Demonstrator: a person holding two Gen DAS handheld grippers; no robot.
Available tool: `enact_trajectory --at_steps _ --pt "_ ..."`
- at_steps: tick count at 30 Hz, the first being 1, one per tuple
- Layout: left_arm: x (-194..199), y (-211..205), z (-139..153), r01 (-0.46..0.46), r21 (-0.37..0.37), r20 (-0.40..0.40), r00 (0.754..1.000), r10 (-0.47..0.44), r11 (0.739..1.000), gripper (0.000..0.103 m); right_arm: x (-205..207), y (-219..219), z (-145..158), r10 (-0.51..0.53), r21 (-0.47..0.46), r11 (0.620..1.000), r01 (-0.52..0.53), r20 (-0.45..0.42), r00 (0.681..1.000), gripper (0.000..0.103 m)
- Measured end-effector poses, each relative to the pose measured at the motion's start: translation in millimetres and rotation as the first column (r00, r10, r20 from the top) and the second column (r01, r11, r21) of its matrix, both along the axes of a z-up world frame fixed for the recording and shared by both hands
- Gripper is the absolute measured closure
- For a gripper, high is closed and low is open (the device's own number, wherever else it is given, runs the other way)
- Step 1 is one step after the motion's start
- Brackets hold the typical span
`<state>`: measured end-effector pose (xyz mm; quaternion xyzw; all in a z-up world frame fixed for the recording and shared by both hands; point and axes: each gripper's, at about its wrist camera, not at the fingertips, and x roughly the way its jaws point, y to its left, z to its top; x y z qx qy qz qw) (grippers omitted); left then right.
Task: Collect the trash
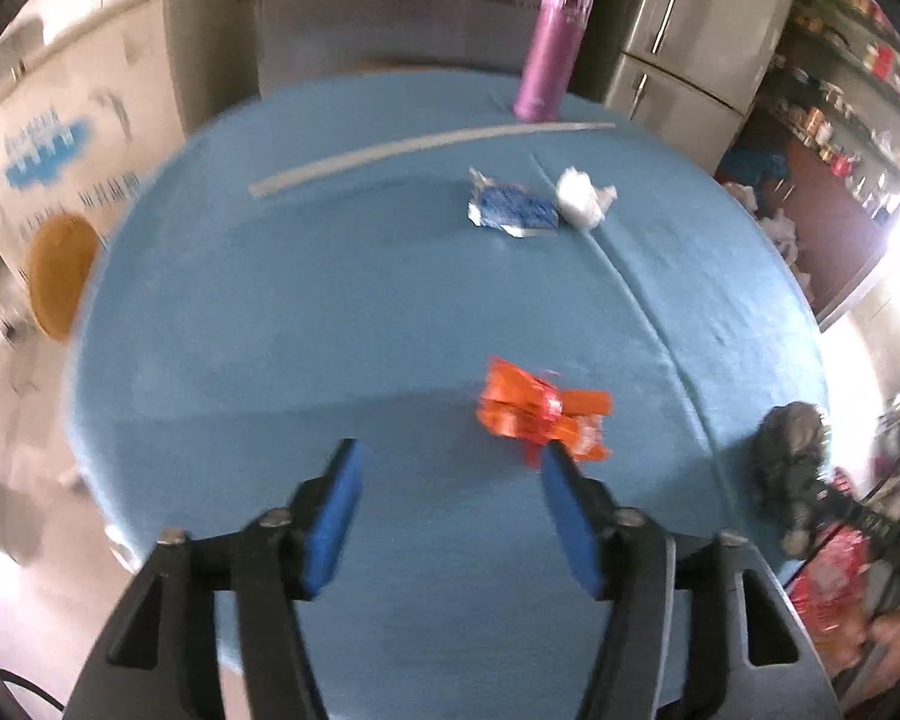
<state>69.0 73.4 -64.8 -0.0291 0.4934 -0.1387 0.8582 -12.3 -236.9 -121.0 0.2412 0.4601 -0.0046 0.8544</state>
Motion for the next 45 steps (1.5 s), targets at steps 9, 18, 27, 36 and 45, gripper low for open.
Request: enact_trajectory --at_steps 9,18,27,36,45 --pt "38.5 -44.1 -30.4 -0.063 -0.136 -0.195 0.98 0.036 0.989 0.038 -3.0 -1.5 -1.4 0.015 0.0 1.0 -0.015 0.014 1.0 0.06" --pt "65.0 -59.3 -40.8 -0.118 -0.155 -0.219 0.972 0.082 0.981 0.06 -3.8 -3.1 -2.0 0.026 0.013 1.0 -0.026 0.027 0.999 0.06" --pt "50.9 -74.4 -39.9 -0.044 -0.086 -0.173 0.985 0.029 0.995 0.076 -6.7 -5.4 -2.4 0.02 0.043 0.999 -0.021 0.036 0.999 0.06" --pt "9.0 -86.8 0.8 0.047 -0.038 -0.045 0.998 -0.049 0.998 0.076 -17.4 2.3 19.0 0.028 0.02 0.999 -0.03 0.105 0.994 0.06" --pt "-44.0 -125.5 44.2 0.184 0.107 0.16 0.967 -0.2 0.977 0.076 -41.3 -6.1 41.8 0.002 -0.017 1.0 0.001 0.159 0.987 0.06"
